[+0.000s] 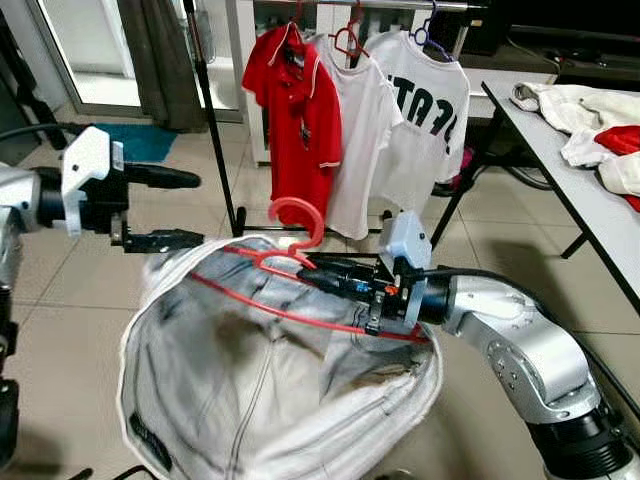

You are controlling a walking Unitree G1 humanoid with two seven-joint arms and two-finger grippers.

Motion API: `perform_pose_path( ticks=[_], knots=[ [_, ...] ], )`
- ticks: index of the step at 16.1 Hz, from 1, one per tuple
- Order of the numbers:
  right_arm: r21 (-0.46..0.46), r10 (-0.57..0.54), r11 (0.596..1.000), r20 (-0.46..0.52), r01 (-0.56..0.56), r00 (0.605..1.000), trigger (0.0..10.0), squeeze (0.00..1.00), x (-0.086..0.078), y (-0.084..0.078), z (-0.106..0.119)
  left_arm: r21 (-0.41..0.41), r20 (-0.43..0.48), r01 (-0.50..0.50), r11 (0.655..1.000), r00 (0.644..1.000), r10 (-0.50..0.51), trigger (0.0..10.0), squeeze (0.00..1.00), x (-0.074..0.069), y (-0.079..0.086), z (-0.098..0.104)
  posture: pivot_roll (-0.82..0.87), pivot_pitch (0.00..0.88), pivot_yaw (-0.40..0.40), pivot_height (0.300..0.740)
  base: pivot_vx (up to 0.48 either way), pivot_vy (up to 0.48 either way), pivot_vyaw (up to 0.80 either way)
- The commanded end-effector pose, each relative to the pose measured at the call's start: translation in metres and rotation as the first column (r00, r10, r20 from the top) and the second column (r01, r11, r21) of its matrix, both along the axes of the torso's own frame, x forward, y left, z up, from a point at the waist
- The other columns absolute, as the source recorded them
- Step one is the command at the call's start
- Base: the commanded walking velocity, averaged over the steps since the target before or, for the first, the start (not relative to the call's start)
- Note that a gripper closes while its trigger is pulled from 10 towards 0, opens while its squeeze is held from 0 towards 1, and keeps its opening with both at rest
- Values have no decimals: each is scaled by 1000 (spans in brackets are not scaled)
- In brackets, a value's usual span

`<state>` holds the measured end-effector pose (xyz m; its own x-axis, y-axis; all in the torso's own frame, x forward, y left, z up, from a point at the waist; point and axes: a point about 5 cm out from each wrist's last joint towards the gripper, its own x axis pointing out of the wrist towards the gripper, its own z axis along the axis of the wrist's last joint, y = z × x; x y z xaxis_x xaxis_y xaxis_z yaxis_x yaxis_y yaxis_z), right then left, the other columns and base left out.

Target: Hang hanger

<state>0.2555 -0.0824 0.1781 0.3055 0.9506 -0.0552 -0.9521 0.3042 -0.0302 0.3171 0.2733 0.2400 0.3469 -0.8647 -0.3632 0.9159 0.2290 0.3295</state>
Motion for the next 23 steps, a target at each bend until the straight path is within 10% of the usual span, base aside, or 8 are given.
perform_pose_path(
  ticks=[1, 8, 15, 16, 17, 19, 23],
  knots=[
    [40, 35, 998, 66, -37, 997, 10000, 0, -4, 1, 14, 26, -24, 63, 998, 998, -63, 10000, 0, 2, -7, 0, 37, 0, -6, 705, 0, 0, 0],
    [23, 64, 998, 53, -65, 997, 10000, 0, -7, 4, 12, -152, -115, 156, 976, 978, -174, 10000, 0, 5, -34, 1, 33, 0, -16, 705, 0, 0, 0],
    [32, 78, 996, 58, -80, 995, 10000, 0, -8, 7, 14, 99, -161, 210, 973, 968, -192, 10000, 0, -3, -31, -27, 35, 0, -15, 705, 0, 0, 0],
    [34, 80, 996, 58, -82, 995, 10000, 0, -8, 8, 14, 109, -157, 230, 967, 965, -211, 9176, 0, -2, -36, -29, 35, 0, -15, 705, 0, 0, 0],
    [35, 79, 996, 57, -81, 995, 10000, 0, -8, 9, 13, 121, -151, 253, 960, 961, -234, 4314, 0, -1, -41, -32, 35, 0, -11, 705, 0, 0, 0],
    [38, 77, 996, 56, -79, 995, 10000, 0, -9, 11, 13, 128, -126, 271, 954, 959, -255, 0, 0, 0, -48, -37, 35, 0, -11, 705, 0, 0, 0],
    [39, 81, 996, 52, -84, 995, 10000, 0, -11, 14, 12, 98, -131, 286, 953, 953, -272, 0, 0, 1, -56, -40, 31, 0, -7, 705, 0, 0, 0]
  ],
)
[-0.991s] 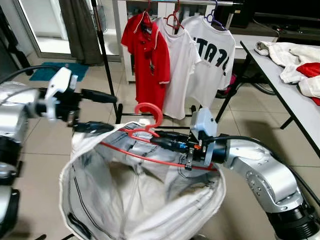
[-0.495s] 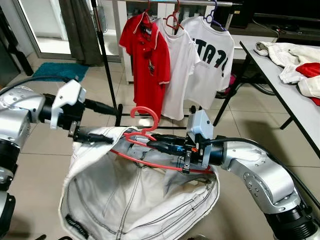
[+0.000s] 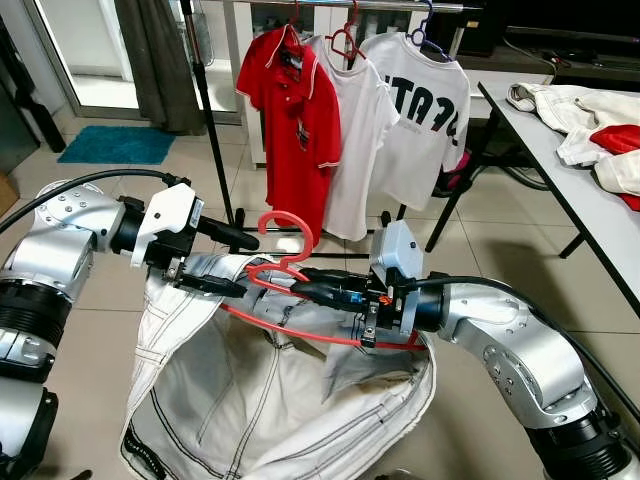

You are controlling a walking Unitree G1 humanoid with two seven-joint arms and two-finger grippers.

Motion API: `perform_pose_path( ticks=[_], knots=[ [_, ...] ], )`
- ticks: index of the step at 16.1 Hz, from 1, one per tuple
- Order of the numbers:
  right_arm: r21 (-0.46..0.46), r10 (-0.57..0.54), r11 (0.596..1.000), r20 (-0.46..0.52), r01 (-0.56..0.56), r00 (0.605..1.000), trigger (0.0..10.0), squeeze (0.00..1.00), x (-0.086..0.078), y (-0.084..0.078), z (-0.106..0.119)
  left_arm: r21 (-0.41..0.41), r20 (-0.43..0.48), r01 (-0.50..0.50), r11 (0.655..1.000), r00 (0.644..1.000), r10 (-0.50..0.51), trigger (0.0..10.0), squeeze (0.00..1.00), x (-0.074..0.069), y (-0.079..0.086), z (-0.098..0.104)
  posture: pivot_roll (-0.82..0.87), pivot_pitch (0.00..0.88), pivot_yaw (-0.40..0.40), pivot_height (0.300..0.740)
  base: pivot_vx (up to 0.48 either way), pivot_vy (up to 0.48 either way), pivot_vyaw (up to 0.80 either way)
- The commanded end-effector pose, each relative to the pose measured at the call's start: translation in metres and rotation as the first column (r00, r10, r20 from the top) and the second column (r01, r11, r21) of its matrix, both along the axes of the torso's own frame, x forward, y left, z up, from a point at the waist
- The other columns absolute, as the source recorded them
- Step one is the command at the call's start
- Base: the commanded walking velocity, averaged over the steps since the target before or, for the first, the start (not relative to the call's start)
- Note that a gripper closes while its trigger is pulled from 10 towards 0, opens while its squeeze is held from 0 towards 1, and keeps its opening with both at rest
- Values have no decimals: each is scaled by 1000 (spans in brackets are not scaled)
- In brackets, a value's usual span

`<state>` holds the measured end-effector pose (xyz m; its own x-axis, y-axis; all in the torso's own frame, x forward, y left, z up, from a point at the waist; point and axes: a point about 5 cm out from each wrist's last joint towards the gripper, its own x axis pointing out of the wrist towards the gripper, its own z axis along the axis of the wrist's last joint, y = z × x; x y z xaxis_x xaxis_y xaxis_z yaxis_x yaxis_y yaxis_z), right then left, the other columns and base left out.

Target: Hang hanger

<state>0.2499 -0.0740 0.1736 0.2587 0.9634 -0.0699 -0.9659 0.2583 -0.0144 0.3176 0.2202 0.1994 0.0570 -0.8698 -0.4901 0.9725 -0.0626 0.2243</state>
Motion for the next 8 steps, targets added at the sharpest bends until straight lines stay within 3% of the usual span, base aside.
perform_pose_path(
  ticks=[1, 8],
  knots=[
    [50, 35, 998, 69, -39, 997, 10000, 0, -5, 6, 16, -2, -8, 18, 1000, 1000, -18, 0, 0, -1, -4, -1, 33, 0, -10, 705, 0, 0, 0],
    [50, 46, 998, 74, -49, 996, 10000, 0, -4, 9, 17, 13, -28, 19, 1000, 999, -19, 0, 0, -4, -2, -6, 40, 0, -18, 705, 0, 0, 0]
  ],
)
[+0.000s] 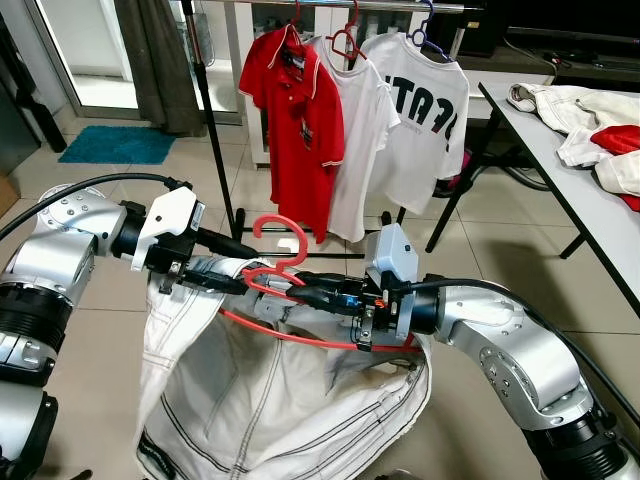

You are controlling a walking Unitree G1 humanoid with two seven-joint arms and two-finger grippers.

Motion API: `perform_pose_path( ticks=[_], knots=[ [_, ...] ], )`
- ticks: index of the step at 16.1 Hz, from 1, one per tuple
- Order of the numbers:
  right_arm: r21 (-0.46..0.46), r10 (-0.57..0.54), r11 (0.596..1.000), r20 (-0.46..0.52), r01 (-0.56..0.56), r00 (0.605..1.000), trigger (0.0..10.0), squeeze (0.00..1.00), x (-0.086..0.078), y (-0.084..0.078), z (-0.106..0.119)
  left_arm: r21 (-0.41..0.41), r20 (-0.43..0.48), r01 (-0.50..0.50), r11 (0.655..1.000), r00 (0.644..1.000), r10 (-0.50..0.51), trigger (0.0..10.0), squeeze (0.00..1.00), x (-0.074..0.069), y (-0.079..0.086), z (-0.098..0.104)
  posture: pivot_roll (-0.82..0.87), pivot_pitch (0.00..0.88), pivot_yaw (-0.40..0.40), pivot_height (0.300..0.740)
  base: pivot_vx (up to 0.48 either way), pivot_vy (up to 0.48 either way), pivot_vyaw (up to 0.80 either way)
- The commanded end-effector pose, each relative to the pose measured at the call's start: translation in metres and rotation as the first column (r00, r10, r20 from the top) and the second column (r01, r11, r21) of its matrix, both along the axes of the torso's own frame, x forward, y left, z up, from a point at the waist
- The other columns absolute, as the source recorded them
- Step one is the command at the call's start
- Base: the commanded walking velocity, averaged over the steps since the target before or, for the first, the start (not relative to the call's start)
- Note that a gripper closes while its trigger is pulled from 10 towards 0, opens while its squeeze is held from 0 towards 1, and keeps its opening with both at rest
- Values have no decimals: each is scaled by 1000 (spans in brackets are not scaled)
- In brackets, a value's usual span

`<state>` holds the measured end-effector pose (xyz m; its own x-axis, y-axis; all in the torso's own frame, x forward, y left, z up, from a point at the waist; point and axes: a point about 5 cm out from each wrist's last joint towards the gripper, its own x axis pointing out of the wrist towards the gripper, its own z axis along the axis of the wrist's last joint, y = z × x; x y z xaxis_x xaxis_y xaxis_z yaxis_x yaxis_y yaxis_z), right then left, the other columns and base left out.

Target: Hang hanger

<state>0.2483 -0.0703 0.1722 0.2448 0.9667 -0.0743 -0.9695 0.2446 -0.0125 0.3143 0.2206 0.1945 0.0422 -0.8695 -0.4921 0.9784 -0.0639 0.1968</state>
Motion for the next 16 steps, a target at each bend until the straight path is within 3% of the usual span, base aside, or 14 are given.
perform_pose_path(
  ticks=[1, 10, 16],
  knots=[
    [55, 31, 998, 77, -36, 997, 10000, 0, -2, 5, 18, 14, -3, 17, 1000, 1000, -17, 0, 0, -2, -3, -2, 39, 0, -18, 705, 0, 0, 0],
    [58, 20, 998, 86, -25, 996, 10000, 0, -1, 5, 19, 55, -16, 20, 998, 1000, -19, 0, 0, -2, -3, -7, 36, 0, -13, 705, 0, 0, 0],
    [61, 17, 998, 86, -22, 996, 10000, 0, -1, 5, 19, 34, -41, -13, 999, 999, 14, 0, 0, -3, 1, -9, 33, 0, -12, 705, 0, 0, 0]
  ],
)
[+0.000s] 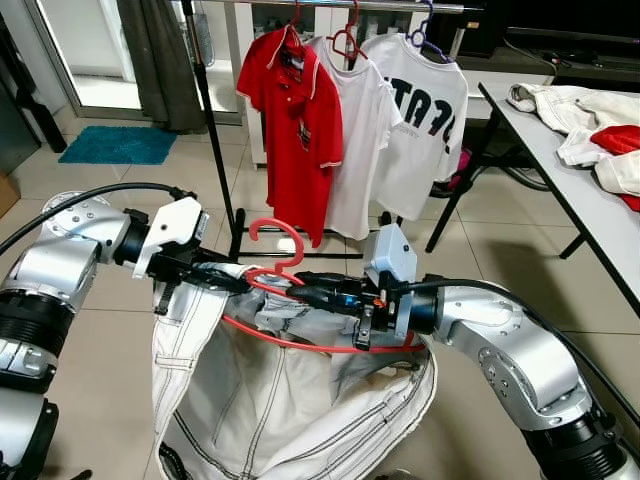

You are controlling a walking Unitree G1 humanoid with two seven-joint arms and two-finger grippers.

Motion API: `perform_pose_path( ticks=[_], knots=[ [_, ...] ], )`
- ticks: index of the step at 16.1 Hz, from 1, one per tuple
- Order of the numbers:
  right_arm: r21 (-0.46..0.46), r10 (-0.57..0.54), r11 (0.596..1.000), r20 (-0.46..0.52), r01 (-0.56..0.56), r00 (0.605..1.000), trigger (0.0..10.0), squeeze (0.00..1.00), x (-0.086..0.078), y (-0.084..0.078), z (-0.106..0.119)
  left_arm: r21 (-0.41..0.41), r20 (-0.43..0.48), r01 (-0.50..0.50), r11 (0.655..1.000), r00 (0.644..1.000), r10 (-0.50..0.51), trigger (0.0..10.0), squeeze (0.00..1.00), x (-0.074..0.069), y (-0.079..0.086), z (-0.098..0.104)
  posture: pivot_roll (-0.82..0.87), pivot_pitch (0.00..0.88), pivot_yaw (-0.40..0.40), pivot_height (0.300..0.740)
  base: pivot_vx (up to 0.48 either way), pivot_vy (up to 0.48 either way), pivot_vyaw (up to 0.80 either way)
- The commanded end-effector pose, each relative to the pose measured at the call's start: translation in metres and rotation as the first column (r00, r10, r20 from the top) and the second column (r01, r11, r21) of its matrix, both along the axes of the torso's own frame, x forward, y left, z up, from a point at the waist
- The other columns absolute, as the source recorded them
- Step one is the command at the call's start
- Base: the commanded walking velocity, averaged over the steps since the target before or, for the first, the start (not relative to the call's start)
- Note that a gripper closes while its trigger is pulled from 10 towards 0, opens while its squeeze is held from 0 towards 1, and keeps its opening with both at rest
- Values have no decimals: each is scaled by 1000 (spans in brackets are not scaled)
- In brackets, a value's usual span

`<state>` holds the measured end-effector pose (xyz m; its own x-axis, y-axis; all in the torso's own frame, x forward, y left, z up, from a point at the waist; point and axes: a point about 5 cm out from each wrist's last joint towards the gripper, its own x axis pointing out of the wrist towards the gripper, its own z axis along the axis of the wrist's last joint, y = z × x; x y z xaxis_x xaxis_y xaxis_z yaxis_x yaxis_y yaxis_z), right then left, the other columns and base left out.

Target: Hang hanger

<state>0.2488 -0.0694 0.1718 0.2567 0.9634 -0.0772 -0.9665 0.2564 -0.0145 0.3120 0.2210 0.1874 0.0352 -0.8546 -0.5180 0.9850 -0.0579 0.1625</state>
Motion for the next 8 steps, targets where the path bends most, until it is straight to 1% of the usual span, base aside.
perform_pose_path(
  ticks=[1, 2, 3, 4, 6, 8],
  knots=[
    [77, 27, 997, 61, -32, 998, 10000, 0, -2, 4, 19, -3, -14, -14, 1000, 1000, 14, 0, 0, -1, 1, -3, 31, 0, -12, 705, 0, 0, 0],
    [84, 26, 996, 49, -30, 998, 10000, 784, -2, 3, 19, -11, -15, -26, 1000, 1000, 26, 0, 0, -1, 2, -4, 30, 0, -12, 705, 0, 0, 0],
    [90, 14, 996, 36, -17, 999, 10000, 1000, 0, 2, 19, -20, -22, -49, 999, 999, 49, 0, 0, -1, 3, -4, 31, 0, -12, 705, 0, 0, 0],
    [94, 5, 996, 29, -8, 1000, 10000, 1000, 1, 1, 19, -25, -28, -68, 997, 997, 67, 0, 0, -1, 4, -5, 31, 0, -12, 705, 0, 0, 0],
    [90, -20, 996, 32, 17, 999, 10000, 1000, 4, -4, 20, -22, -25, -149, 989, 989, 148, 0, 0, 1, 10, -10, 33, 0, -15, 705, 0, 0, 0],
    [78, -60, 995, 41, 57, 997, 10000, 1000, 7, -15, 22, -13, 11, -275, 961, 961, 275, 0, 0, 5, 19, -15, 34, 0, -16, 705, 0, 0, 0]
  ],
)
